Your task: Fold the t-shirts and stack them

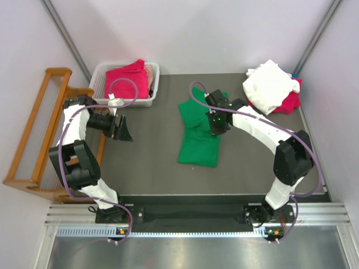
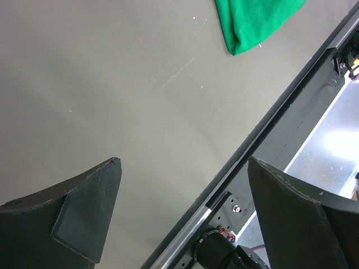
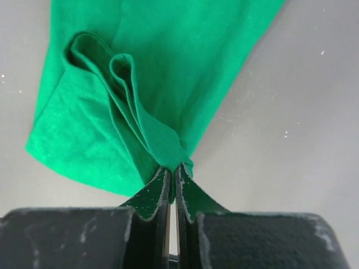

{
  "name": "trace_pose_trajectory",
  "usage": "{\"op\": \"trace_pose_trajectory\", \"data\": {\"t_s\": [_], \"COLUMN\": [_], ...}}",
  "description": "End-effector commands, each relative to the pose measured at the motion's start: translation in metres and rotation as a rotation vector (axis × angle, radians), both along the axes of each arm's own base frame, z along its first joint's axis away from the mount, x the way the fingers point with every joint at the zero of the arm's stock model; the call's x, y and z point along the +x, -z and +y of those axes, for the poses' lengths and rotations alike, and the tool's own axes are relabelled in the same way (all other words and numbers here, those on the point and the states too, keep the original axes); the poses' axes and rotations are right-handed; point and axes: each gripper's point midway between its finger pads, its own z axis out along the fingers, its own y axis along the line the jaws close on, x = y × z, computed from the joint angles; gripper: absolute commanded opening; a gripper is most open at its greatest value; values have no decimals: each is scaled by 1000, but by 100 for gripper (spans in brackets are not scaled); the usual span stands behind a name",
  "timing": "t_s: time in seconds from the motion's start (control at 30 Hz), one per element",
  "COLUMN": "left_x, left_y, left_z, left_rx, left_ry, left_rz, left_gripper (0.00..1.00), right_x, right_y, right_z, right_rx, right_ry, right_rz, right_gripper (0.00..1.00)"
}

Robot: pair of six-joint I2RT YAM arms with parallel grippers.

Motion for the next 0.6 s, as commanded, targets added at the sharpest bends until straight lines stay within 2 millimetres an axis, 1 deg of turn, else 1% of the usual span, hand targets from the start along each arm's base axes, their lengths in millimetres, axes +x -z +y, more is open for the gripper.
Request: {"op": "trace_pose_trajectory", "data": {"t_s": [0.0,0.07,0.1,0.17,0.2,0.23,0.27,0.3,0.33,0.4,0.43,0.47,0.5,0.53,0.57], "left_x": [-17,-16,-16,-15,-14,-13,-13,-12,-11,-11,-10,-10,-11,-11,-12], "left_y": [-10,-9,-8,-7,-7,-7,-7,-7,-7,-8,-8,-8,-8,-8,-7], "left_z": [-6,-6,-6,-6,-6,-6,-7,-7,-7,-7,-7,-7,-7,-7,-6], "left_rx": [-30,-34,-37,-40,-41,-44,-47,-49,-55,-58,-58,-61,-57,-52,-47], "left_ry": [6,6,6,5,4,2,1,1,0,0,-1,-2,0,-1,0], "left_rz": [35,38,41,46,44,45,47,46,48,50,49,52,49,50,50], "left_gripper": [99,99,99,99,99,99,99,99,98,99,99,99,99,99,99], "right_x": [18,16,14,11,6,10,10,6,6,7,7,9,14,13,12], "right_y": [-26,-38,-48,-54,-49,-45,-35,-13,-1,19,23,23,15,7,0], "right_z": [17,25,28,27,19,13,5,-3,-11,-16,-15,-11,-1,11,18], "right_rx": [74,98,107,98,82,75,57,34,19,-36,-45,-37,-17,-3,-2], "right_ry": [-28,-53,-64,-71,-59,-37,-17,7,31,57,61,57,44,14,-21], "right_rz": [-69,-85,-104,-132,-130,-143,-132,-75,-36,1,14,16,-2,-19,-25], "right_gripper": [0,0,0,0,0,0,0,0,0,0,0,0,0,0,0]}}
